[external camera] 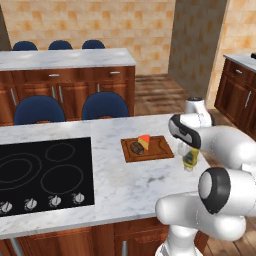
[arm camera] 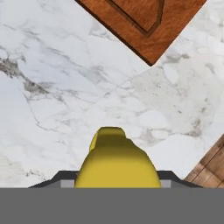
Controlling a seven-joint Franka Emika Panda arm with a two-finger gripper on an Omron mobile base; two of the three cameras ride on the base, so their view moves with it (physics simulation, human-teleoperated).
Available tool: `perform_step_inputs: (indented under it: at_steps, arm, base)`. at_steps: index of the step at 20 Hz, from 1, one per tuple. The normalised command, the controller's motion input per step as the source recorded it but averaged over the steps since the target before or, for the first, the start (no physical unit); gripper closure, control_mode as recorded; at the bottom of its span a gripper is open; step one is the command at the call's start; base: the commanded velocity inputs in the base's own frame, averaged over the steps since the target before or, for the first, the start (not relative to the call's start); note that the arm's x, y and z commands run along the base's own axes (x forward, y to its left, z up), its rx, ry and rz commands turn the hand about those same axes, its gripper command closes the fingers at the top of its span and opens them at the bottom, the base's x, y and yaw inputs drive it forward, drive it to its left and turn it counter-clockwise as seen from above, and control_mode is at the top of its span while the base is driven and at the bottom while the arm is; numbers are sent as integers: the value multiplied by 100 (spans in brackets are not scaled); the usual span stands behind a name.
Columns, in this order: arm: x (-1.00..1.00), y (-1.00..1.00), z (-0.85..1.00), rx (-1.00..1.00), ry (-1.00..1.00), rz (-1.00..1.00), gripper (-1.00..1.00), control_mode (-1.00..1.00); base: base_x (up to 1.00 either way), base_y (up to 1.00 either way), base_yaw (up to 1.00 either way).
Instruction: Retrieve the reheated potato from the microwave, then place the potato, cheese, and condiment on the cutting board.
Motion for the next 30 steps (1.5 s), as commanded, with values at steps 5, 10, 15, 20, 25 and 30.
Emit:
perform_step_inputs:
  at_steps: [5,10,15,20,25,30]
  arm:
    - [47,21,22,2,0,-17,100,-100]
    - [55,25,22,1,0,-15,100,-100]
    - [51,20,4,2,0,-10,100,-100]
    - [48,22,-7,4,9,-13,100,-100]
    - [57,17,-13,0,7,-12,100,-100]
    - [39,6,-15,0,2,-8,100,-100]
  base:
    - [0,0,0]
    - [0,0,0]
    - [0,0,0]
    - [0,0,0]
    - [0,0,0]
    - [0,0,0]
